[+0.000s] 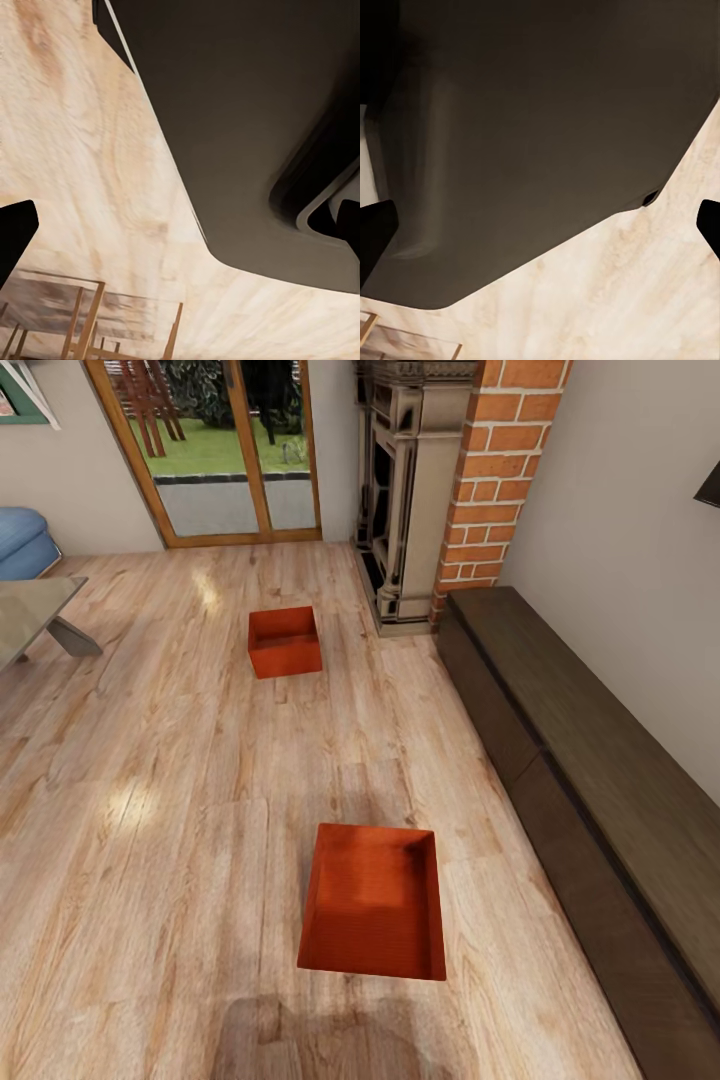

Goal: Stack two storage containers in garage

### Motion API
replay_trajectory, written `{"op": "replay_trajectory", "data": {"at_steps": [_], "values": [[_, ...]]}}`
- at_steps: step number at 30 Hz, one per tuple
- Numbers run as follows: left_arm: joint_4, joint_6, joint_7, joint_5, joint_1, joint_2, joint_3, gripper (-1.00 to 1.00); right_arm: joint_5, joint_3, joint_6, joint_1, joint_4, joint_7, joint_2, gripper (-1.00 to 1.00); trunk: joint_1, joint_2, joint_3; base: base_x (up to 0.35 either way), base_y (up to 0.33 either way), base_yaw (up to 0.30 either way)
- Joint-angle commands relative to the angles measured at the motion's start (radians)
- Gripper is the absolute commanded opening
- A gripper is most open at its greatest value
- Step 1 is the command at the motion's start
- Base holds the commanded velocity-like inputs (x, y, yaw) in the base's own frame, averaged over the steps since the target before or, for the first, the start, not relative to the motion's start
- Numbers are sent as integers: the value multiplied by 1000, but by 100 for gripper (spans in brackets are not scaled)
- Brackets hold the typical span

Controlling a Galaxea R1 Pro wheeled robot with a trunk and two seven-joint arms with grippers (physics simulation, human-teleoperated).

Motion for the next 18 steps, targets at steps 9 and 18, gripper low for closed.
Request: {"op": "replay_trajectory", "data": {"at_steps": [9,18], "values": [[1,-3,0,4,0,1,3,100,-10,-2,0,-1,3,-5,2,100,0,0,0,0,0,-32],[1,-3,0,4,0,1,3,100,-13,-4,3,-1,3,-8,2,100,0,0,0,0,0,-203]]}}
